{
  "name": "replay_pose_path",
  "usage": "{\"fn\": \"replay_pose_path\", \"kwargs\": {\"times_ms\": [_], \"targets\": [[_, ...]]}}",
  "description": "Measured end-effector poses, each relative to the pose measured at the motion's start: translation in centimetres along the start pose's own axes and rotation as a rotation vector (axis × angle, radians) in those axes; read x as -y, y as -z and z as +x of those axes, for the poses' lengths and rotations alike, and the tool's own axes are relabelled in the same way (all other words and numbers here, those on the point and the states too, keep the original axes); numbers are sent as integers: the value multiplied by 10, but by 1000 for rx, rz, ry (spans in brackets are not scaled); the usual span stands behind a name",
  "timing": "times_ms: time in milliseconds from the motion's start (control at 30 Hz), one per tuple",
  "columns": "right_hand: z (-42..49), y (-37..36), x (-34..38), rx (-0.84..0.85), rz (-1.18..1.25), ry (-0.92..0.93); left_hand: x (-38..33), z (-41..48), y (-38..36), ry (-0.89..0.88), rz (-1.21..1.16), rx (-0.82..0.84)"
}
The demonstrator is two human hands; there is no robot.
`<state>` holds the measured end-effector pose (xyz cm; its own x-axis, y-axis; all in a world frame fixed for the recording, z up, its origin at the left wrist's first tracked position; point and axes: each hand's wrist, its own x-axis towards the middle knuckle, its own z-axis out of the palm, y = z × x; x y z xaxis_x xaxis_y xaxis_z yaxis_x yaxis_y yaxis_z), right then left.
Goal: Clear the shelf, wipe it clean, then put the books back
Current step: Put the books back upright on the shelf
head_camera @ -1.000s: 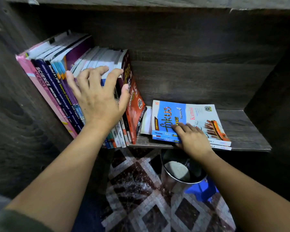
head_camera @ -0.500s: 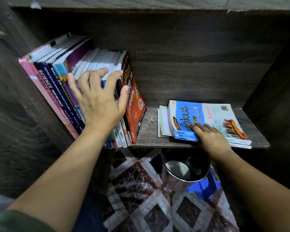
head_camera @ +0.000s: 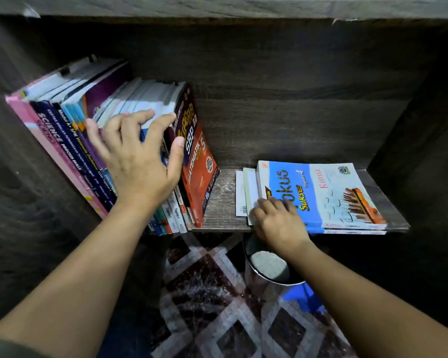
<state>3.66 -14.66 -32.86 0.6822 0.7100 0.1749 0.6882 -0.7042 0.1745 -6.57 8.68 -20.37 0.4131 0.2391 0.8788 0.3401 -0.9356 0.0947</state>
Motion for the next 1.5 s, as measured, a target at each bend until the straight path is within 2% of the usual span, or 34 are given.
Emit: {"fn": "replay_pose_path", "kwargs": {"times_ms": [200,367,467,567,767,1133,1267,1433,1500], "targets": [[3,-14,1,-15,-7,23,3,-1,-1,-26,16,-15],[14,-16,-18,-3,170,103,3,0,-1,-31,25,-15],[7,-10,-27,88,278,27,5,0,0,-39,26,-1],[-7,-6,-39,143,168,-75,5,0,2,-45,25,19],[-12,2,-54,250,212,-88,4,0,3,-30,-17,16],[-10,10,-58,132,467,-198,1,1,4,-21,-20,20],[-4,15,-69,221,393,-108,1,0,4,-22,-25,17],[-1,15,-67,326,304,-119,1,0,4,-28,-33,4],[-2,13,-63,282,253,-115,2,0,5,-29,-36,12]]}}
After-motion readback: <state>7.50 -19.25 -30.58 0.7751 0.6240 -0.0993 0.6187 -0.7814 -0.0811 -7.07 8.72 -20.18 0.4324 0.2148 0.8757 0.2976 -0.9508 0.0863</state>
